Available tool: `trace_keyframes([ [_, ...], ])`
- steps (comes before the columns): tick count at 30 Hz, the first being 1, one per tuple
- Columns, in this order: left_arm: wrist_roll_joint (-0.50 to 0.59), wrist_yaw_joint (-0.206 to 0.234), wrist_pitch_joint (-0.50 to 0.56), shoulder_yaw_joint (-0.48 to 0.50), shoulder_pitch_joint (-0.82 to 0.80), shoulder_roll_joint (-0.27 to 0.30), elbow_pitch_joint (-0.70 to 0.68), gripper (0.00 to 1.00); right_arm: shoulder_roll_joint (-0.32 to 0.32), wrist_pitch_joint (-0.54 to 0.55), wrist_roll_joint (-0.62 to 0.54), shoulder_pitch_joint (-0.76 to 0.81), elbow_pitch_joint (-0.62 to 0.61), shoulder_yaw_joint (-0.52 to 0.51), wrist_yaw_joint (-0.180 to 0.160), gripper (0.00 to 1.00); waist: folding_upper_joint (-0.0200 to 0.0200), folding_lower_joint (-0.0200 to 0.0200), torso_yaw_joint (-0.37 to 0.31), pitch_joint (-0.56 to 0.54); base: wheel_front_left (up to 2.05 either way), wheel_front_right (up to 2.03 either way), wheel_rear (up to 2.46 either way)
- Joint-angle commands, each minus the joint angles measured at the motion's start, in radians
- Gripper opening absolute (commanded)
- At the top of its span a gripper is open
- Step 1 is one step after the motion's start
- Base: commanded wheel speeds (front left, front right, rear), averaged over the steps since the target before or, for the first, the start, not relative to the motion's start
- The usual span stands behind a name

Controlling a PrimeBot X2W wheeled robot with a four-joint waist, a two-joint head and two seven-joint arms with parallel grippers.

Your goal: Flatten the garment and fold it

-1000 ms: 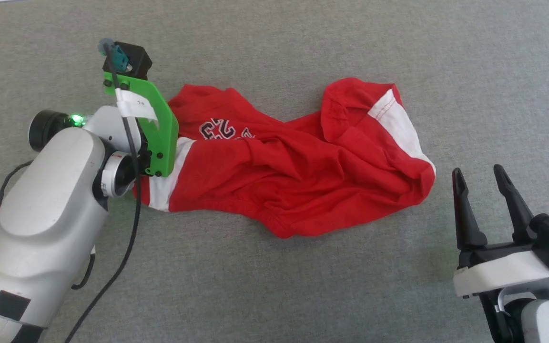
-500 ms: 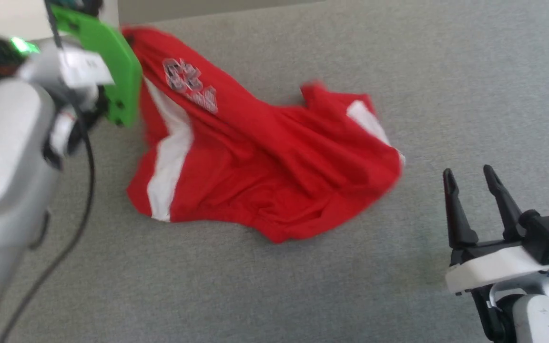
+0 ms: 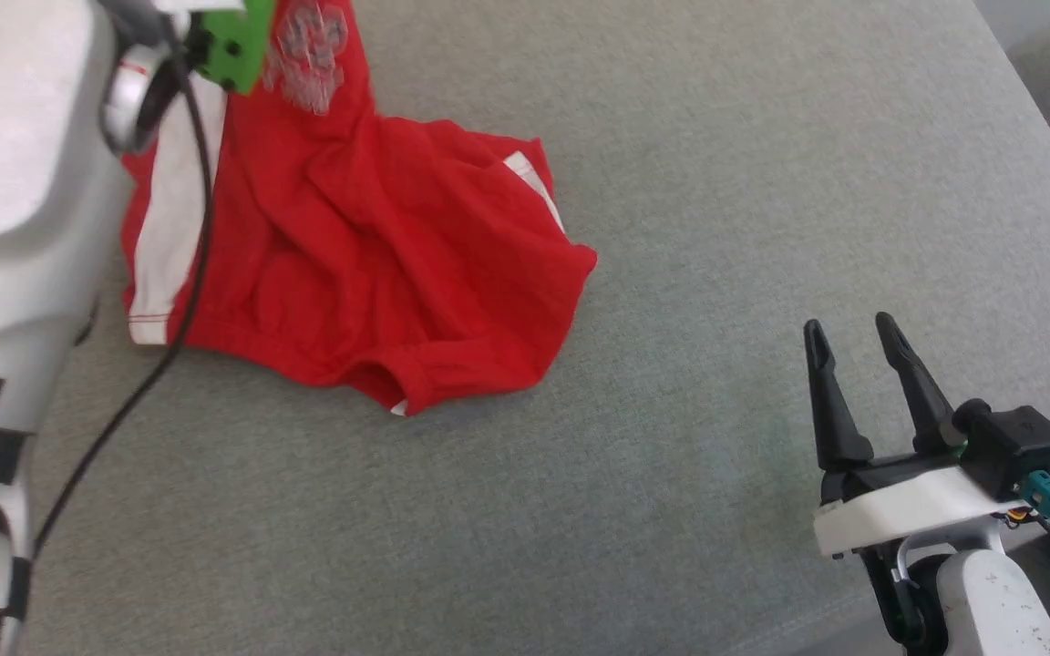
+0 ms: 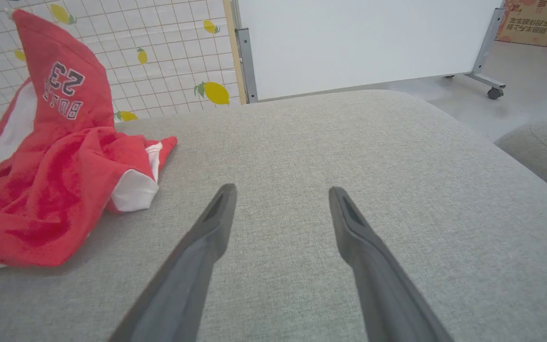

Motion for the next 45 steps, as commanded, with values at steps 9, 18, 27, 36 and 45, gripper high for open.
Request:
trace_keyframes([
  [9,-0.029,-0.011,-0.101,-0.003,0.035,-0.035,0.058,1.0,0.002,-0.011,-0.014,-0.028,0.013,-0.019,-0.001,1.0,-0.0001,-0.0001,0.045,0.009,0.0,0.0,0.0],
  [18,-0.046,0.05,-0.342,0.072,0.085,-0.035,0.037,1.0,0.002,0.044,-0.069,-0.022,-0.023,-0.072,-0.001,1.0,-0.0001,-0.0001,0.155,-0.095,0.0,0.0,0.0],
  [27,-0.073,0.153,-0.53,0.138,0.312,-0.001,-0.108,1.0,0.002,0.111,-0.108,0.014,-0.08,-0.116,-0.001,1.0,-0.0001,-0.0001,0.281,-0.189,0.0,0.0,0.0],
  [36,-0.097,0.301,-0.616,0.156,0.684,0.021,-0.376,1.0,0.002,0.16,-0.117,0.054,-0.122,-0.109,-0.001,1.0,-0.0001,-0.0001,0.355,-0.247,0.0,0.0,0.0],
  [45,-0.081,0.391,-0.657,0.103,0.975,0.032,-0.533,1.0,0.0,0.182,-0.105,0.094,-0.132,-0.103,-0.001,1.0,-0.0001,-0.0001,0.394,-0.281,0.0,0.0,0.0],
])
